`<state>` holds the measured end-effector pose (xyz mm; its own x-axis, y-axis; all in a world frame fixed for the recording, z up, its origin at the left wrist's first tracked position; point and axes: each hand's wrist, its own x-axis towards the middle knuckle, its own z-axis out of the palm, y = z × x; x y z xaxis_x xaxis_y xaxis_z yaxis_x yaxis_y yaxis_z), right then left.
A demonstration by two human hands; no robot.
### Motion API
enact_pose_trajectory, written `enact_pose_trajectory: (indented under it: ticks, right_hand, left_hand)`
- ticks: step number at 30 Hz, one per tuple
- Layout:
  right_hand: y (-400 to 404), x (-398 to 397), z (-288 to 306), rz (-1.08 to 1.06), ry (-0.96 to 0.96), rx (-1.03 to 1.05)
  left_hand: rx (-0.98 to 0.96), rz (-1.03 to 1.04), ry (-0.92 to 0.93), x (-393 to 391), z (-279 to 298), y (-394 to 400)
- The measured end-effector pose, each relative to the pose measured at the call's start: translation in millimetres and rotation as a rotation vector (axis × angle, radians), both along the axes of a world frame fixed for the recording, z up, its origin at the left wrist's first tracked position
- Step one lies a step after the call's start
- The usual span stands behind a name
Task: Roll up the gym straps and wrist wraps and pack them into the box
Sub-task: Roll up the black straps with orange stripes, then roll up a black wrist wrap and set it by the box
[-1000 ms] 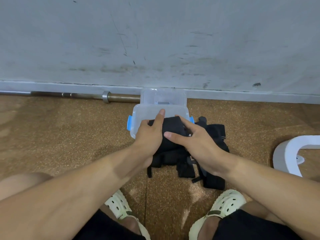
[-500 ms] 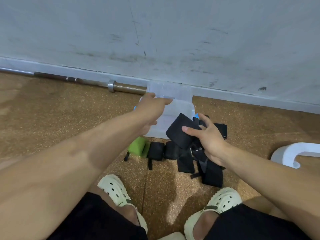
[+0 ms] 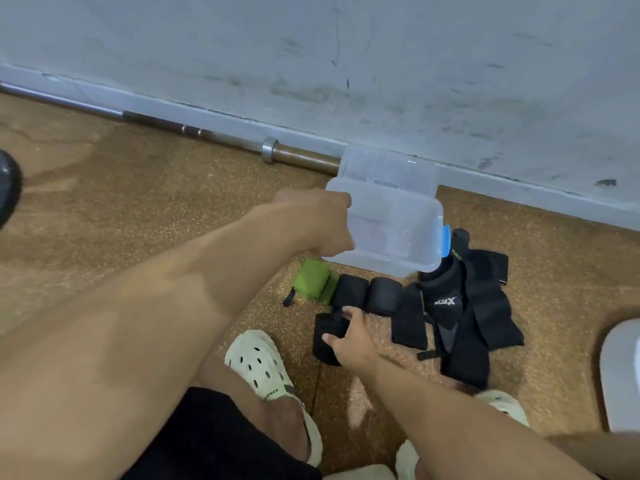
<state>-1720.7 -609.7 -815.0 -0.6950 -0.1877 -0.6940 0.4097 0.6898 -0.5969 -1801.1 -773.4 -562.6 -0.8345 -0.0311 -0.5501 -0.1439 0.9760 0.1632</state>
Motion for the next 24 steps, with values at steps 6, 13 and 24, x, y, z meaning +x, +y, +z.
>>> enact_pose_trajectory:
  ticks: [6,13,24]
  right_hand:
    - [-41.1,5.1,-34.0,-0.057,-0.100,0.051]
    - [-55.1,-12.9,-51.0,-0.194,-0.098,0.057]
    - [-58.1,-9.0,-49.7,-0.204,-0.032,0.044]
  left_hand:
    - [0.089,-0.096,-0.096,2.1,-8.5,-7.4]
    - [0.271,-0.052,-0.046,-13.9,0.4,-13.4]
    - [0.278,-0.046,-0.059,-18.2,-1.5,-16.7]
